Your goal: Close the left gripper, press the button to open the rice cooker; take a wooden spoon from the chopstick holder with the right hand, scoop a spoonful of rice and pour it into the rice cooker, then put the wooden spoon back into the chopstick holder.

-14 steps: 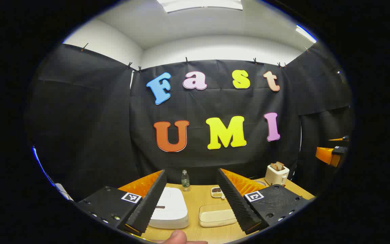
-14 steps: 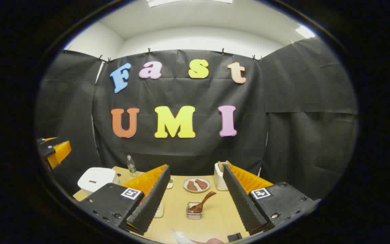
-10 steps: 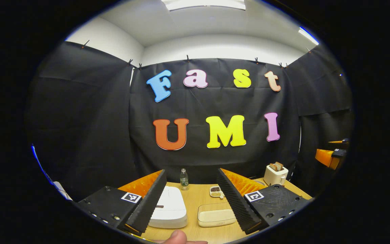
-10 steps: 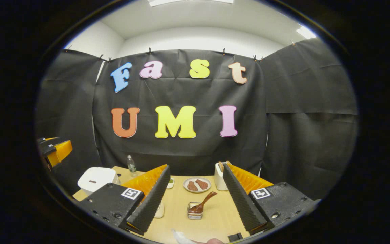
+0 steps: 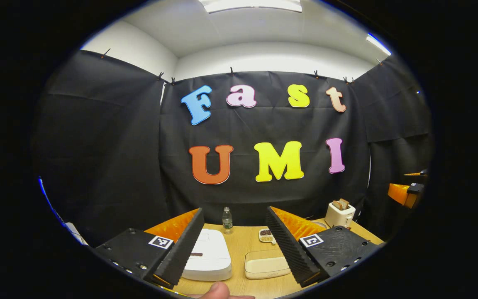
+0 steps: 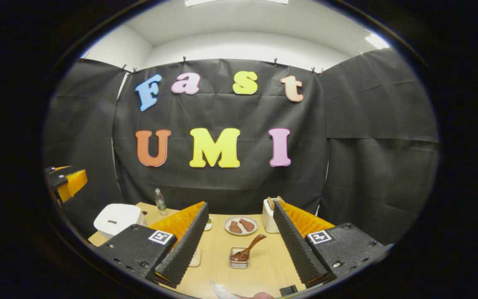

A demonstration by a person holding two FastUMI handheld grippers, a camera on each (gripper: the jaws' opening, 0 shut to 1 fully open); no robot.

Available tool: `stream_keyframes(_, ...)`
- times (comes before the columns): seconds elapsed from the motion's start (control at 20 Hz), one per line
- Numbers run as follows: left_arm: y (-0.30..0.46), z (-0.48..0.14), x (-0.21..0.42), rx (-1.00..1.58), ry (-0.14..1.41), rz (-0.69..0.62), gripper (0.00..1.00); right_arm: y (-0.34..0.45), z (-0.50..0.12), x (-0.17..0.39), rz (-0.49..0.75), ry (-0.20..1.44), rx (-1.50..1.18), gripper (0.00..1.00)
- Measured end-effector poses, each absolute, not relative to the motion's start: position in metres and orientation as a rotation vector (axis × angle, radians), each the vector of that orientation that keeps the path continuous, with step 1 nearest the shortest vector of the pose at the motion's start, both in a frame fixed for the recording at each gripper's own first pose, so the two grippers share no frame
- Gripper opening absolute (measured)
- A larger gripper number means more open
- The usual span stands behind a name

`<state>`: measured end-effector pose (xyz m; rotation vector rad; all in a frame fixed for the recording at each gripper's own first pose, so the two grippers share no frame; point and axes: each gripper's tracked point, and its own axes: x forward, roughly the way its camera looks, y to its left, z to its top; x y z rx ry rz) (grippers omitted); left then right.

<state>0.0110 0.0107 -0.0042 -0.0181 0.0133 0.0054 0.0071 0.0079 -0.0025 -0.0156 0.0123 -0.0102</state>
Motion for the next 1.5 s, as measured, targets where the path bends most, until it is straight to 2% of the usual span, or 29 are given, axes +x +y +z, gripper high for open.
stream_keyframes(0.5, 0.022, -0.007, 0.017, -0.042, 0.025, 0.018, 0.94, 0.009, -0.006, 0.011, -0.013, 0.028, -0.026, 1.0)
stream_keyframes(0.6, 0.04, -0.008, 0.022, -0.015, 0.017, 0.08, 0.47, 0.009, -0.007, 0.012, -0.016, 0.03, -0.034, 1.0)
stream_keyframes(0.7, 0.039, -0.023, 0.028, -0.016, 0.073, 0.069, 0.0, 0.009, -0.009, 0.012, -0.017, 0.036, -0.042, 1.0)
stream_keyframes(0.85, 0.042, -0.048, 0.037, -0.052, 0.147, 0.065, 0.0, 0.011, -0.012, 0.015, -0.016, 0.05, -0.05, 1.0)
stream_keyframes(1.05, 0.07, -0.08, 0.06, -0.057, 0.225, 0.127, 0.0, 0.013, -0.016, 0.018, -0.019, 0.075, -0.068, 1.0)
stream_keyframes(1.5, 0.12, -0.207, 0.117, -0.07, 0.463, 0.237, 0.0, 0.032, -0.031, 0.028, -0.011, 0.147, -0.139, 1.0)
